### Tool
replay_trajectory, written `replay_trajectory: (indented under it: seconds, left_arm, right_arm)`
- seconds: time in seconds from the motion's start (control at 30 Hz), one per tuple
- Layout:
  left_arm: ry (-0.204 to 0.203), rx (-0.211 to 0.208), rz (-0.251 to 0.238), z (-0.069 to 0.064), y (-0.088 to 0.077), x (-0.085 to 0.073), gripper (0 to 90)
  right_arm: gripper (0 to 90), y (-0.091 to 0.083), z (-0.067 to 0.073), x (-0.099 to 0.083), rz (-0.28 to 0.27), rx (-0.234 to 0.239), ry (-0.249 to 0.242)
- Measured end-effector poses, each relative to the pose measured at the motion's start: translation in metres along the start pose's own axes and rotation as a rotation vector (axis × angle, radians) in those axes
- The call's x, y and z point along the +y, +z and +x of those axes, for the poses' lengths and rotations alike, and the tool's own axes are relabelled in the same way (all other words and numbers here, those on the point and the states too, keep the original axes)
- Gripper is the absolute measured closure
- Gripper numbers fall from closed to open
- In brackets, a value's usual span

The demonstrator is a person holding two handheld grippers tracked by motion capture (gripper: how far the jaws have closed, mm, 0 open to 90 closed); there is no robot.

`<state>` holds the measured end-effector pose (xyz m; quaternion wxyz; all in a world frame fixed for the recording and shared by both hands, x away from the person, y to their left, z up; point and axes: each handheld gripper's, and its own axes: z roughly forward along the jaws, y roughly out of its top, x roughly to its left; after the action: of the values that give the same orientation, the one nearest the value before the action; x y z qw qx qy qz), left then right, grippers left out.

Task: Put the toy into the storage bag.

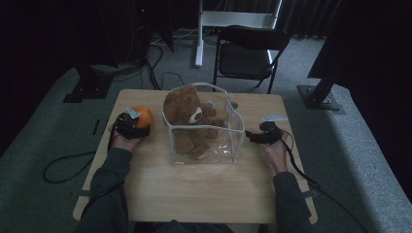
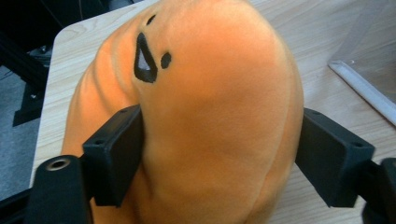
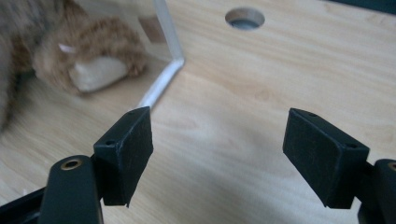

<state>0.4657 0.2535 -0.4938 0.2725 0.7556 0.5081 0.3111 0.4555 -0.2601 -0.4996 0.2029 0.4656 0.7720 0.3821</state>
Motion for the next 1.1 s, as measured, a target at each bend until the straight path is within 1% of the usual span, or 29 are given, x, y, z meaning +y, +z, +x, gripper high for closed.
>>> replay_trajectory:
  seconds: [0.1,0.17,0.2,0.4,0.57,0.63,0.7,0.73,0.9,1.1]
  left_arm:
    - [0.001,0.011,-0.005,-0.002,0.001,0.0,24.0]
    - [-0.002,0.013,-0.007,-0.003,0.001,0.0,24.8]
    - [-0.003,0.013,-0.006,-0.003,0.001,0.0,26.6]
    - [0.002,0.027,-0.016,-0.004,-0.002,0.0,36.3]
    - [0.01,0.036,-0.028,-0.005,-0.005,-0.001,43.1]
    - [0.01,0.036,-0.035,-0.005,-0.007,-0.002,45.5]
    - [0.005,0.036,-0.045,-0.004,-0.008,-0.003,47.7]
    - [0.013,0.037,-0.044,-0.004,-0.009,-0.004,48.7]
    - [0.005,0.044,-0.076,-0.002,-0.015,-0.007,53.1]
    - [-0.019,0.005,-0.103,0.003,-0.024,-0.007,55.5]
  right_arm:
    - [23.5,0.002,0.002,-0.01,-0.003,0.004,0.011]
    - [23.5,0.003,0.003,-0.014,-0.003,0.003,0.011]
    - [23.6,0.004,0.004,-0.019,-0.004,0.002,0.005]
    - [24.2,0.008,0.01,-0.031,-0.006,-0.02,-0.016]
    - [24.7,0.011,0.011,-0.039,-0.016,-0.027,0.011]
    - [24.6,0.014,0.012,-0.04,-0.01,-0.038,0.003]
    - [24.6,0.016,0.014,-0.041,-0.007,-0.039,0.0]
    - [24.5,0.016,0.014,-0.042,-0.008,-0.044,-0.002]
    - [24.2,0.02,0.016,-0.044,-0.002,-0.067,-0.01]
    - [24.3,0.02,0.017,-0.045,-0.004,-0.074,-0.014]
